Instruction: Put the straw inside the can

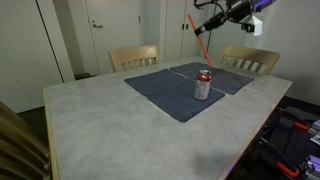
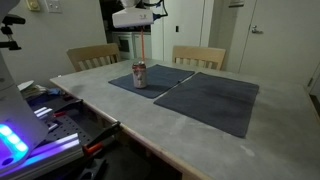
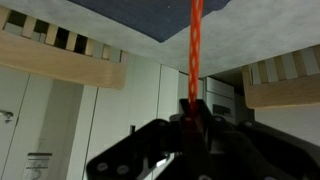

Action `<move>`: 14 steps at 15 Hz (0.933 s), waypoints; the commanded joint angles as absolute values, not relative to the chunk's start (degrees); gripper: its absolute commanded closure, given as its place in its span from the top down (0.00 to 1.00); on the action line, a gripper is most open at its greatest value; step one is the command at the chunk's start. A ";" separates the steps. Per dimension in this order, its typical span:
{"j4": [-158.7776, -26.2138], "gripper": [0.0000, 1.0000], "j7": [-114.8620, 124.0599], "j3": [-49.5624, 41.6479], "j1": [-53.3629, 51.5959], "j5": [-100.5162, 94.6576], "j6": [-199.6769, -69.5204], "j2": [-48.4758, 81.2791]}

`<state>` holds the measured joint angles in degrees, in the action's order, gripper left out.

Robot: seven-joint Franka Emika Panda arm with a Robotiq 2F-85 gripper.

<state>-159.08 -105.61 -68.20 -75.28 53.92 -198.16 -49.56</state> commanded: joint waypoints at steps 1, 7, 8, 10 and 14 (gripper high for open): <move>-158.92 0.02 -104.21 -72.08 -76.86 48.04 -198.08 -51.27; -158.68 0.02 -100.37 -76.65 -79.70 41.84 -197.96 -52.38; -158.58 0.02 -99.67 -77.12 -80.34 41.45 -197.95 -52.16; -158.56 0.02 -98.29 -77.75 -81.26 40.46 -197.95 -52.57; -158.38 0.02 -96.06 -77.73 -81.59 38.38 -197.95 -52.27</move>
<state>-158.93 -97.09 -77.00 -80.96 40.04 -197.95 -51.55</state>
